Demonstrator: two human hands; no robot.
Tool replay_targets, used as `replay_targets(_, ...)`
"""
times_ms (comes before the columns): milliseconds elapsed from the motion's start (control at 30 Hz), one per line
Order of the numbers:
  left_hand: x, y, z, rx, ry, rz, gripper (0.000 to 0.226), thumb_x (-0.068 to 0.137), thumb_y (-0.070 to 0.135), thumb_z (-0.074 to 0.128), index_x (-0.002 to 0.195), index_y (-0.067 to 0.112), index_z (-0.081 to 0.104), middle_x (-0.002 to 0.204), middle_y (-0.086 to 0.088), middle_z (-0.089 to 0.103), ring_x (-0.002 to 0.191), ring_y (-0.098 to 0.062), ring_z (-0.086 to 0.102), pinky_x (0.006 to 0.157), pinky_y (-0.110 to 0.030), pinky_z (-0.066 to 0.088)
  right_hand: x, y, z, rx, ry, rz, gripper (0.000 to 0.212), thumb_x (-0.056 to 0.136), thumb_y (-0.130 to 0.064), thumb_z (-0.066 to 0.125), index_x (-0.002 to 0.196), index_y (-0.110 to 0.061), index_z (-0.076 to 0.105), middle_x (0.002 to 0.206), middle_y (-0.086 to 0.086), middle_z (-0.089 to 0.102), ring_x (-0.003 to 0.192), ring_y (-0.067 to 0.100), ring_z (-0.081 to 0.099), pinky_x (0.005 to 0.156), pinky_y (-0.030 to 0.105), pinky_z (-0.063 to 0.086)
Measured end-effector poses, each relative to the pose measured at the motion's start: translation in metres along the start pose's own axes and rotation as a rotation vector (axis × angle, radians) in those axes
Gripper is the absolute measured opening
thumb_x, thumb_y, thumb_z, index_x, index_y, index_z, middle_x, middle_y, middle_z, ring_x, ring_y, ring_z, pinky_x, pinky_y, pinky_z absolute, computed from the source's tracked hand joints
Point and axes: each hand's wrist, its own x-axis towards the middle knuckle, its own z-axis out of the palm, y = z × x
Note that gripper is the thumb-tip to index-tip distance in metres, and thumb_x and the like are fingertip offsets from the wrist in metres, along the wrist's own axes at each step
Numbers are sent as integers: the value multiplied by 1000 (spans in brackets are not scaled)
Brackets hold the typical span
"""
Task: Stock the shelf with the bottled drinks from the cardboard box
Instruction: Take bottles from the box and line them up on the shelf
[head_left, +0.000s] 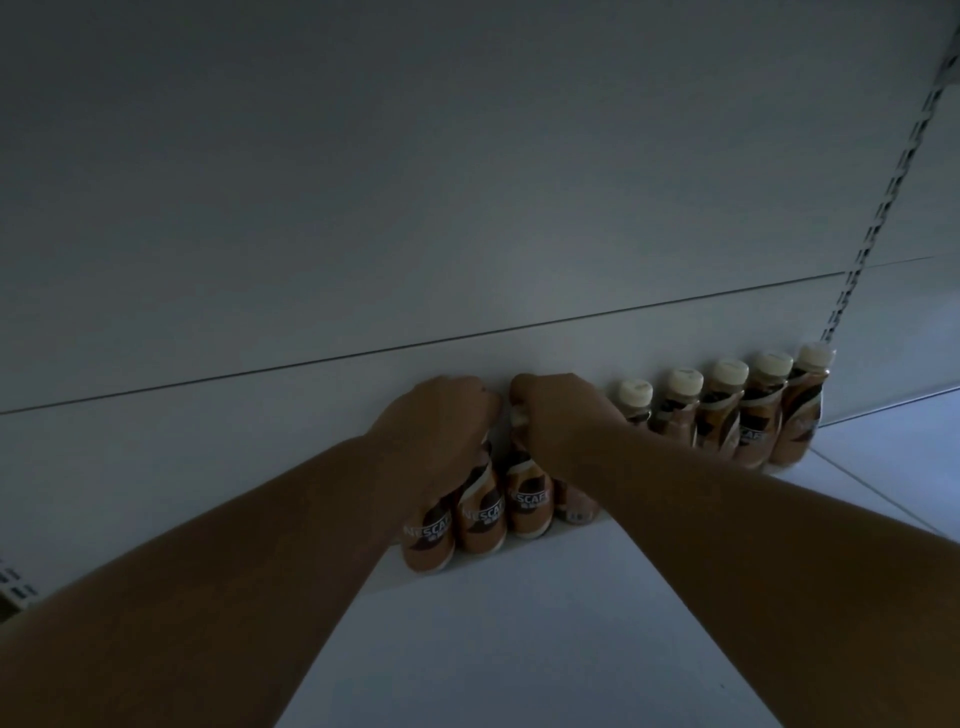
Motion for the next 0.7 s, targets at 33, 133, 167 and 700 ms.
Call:
replay_targets(33, 0, 0, 1, 4, 4, 0, 18, 82, 21, 66, 98, 15, 61, 98, -1, 56, 91, -22, 57, 71, -30, 42, 0, 0, 0, 2, 1, -1, 19, 91, -16, 54, 110, -17, 56, 103, 10, 63, 95, 30, 60, 79, 37, 48)
replay_targets(133, 1, 0, 3, 26, 17, 4, 23, 84, 22, 64, 107, 17, 61, 104, -2, 56, 96, -22, 56, 75, -31, 43, -2, 5, -2, 27, -20, -11, 20, 91, -15, 53, 110, -16, 55, 103, 10, 63, 93, 30, 60, 72, 33, 43)
replay_targets(167, 1, 0, 3, 34, 25, 9, 23, 85, 23, 63, 107, 17, 61, 104, -2, 56, 96, -22, 55, 74, -31, 42, -4, 7, -4, 44, -33, -17, 22, 91, -14, 53, 113, -16, 54, 105, 10, 62, 94, 29, 59, 71, 32, 42)
replay_targets(700, -4, 19, -1, 151, 68, 13, 30, 85, 24, 57, 114, 17, 52, 115, -2, 52, 110, -23, 45, 87, -31, 37, -18, 12, -18, 11, 11, -40, 38, 89, -17, 57, 125, -17, 46, 114, 9, 56, 104, 30, 58, 81, 39, 50)
